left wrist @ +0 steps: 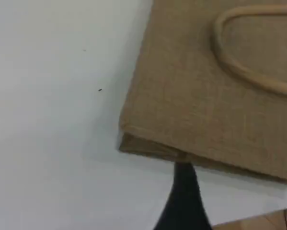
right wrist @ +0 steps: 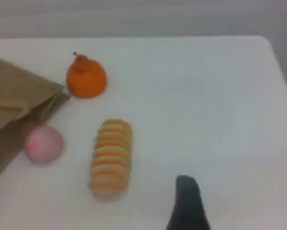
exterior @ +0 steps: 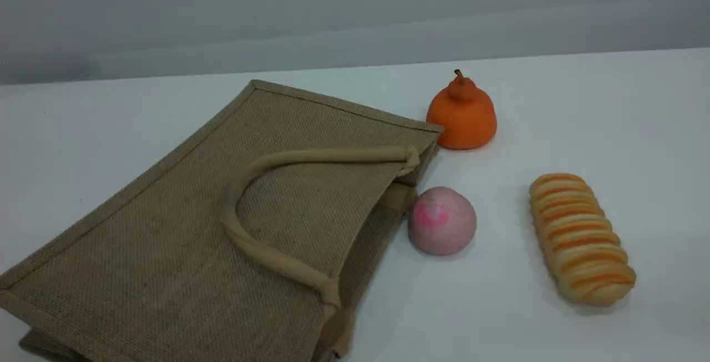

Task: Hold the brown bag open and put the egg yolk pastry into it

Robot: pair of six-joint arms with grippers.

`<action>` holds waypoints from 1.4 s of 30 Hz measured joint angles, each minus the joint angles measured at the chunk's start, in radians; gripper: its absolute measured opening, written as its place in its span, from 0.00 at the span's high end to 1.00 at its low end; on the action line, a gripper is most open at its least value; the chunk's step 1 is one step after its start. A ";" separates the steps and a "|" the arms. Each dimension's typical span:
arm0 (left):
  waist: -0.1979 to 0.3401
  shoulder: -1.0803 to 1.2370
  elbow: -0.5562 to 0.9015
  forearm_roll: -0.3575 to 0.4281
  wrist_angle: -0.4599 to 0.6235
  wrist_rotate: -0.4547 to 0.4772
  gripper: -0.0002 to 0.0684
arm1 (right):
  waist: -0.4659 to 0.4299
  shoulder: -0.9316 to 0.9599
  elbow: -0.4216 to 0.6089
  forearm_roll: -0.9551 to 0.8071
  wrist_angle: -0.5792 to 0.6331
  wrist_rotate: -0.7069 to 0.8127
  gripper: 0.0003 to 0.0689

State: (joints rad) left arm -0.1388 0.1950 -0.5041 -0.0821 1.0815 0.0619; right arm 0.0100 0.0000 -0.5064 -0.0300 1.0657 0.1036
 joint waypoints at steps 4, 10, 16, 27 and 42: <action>0.061 0.000 0.000 0.000 0.000 0.000 0.27 | 0.000 0.000 0.000 0.002 0.001 0.000 0.36; 0.097 -0.081 0.000 0.000 0.001 0.000 0.27 | 0.000 0.000 -0.001 0.002 0.001 0.000 0.36; 0.096 -0.179 -0.001 0.000 0.001 0.000 0.27 | 0.000 0.000 -0.001 0.002 0.001 0.000 0.36; 0.096 -0.195 -0.001 0.000 0.001 0.000 0.27 | 0.000 0.000 -0.001 0.002 0.000 0.000 0.36; 0.096 -0.195 -0.001 0.000 0.000 0.000 0.27 | 0.000 0.000 -0.001 0.002 0.000 0.000 0.36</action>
State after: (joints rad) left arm -0.0426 0.0000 -0.5050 -0.0821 1.0813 0.0619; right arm 0.0096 0.0000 -0.5073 -0.0285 1.0652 0.1032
